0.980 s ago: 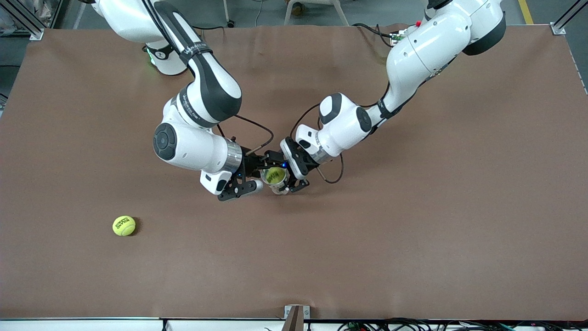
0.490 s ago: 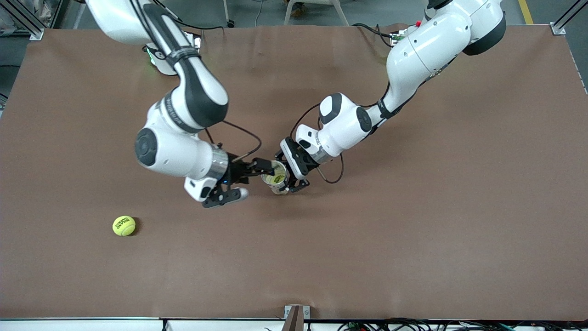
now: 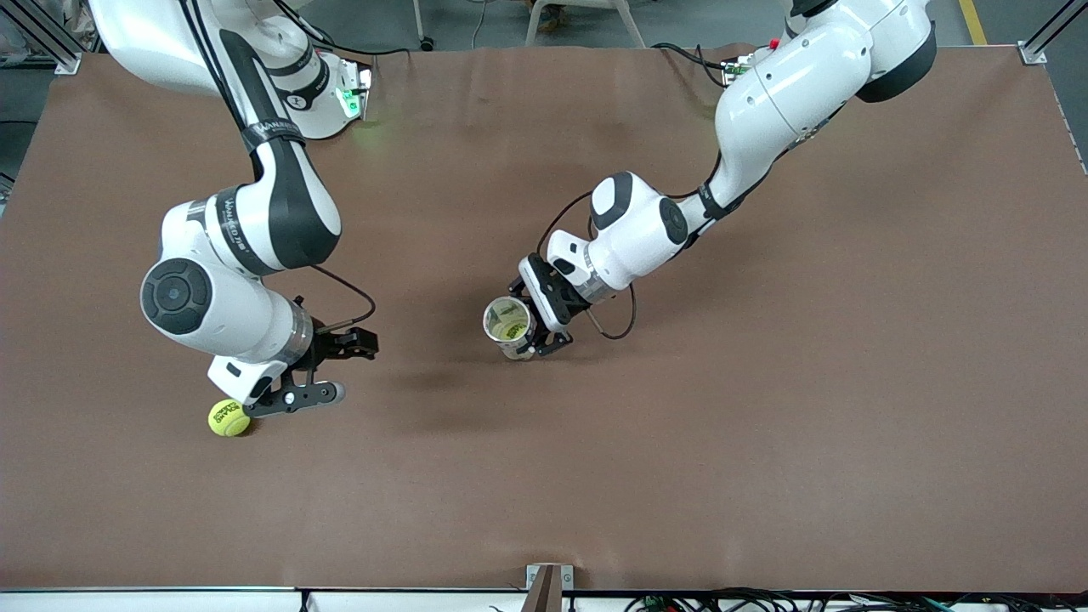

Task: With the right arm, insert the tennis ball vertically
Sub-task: 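Move the right gripper back to the second tennis ball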

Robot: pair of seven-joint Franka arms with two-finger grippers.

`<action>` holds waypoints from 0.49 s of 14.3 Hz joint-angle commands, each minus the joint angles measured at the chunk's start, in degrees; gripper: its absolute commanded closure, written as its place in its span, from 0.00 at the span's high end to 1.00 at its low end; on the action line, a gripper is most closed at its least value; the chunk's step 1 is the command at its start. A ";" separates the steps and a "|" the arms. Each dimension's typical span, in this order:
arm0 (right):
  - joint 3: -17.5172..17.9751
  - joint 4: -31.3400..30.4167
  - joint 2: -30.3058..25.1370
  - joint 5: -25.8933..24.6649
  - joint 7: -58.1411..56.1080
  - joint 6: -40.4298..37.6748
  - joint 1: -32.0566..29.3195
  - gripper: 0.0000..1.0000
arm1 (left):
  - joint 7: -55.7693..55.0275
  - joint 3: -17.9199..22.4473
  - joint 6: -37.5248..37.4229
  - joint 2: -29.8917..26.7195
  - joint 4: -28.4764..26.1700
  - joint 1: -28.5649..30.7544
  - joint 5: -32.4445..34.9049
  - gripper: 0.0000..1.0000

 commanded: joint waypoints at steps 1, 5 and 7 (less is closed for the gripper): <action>0.42 -0.80 -0.37 -2.65 -1.79 -1.49 -4.14 1.00 | 0.63 -0.98 0.73 -0.59 -0.81 0.66 -1.23 0.78; 0.51 -0.98 1.12 -2.56 -8.04 -1.05 -9.86 1.00 | 0.72 -0.90 0.73 -0.59 -0.98 0.66 -1.23 0.78; 0.51 -1.16 2.70 -2.56 -8.13 -0.26 -11.09 1.00 | 0.72 -0.89 0.73 -0.59 -0.98 0.66 -1.23 0.78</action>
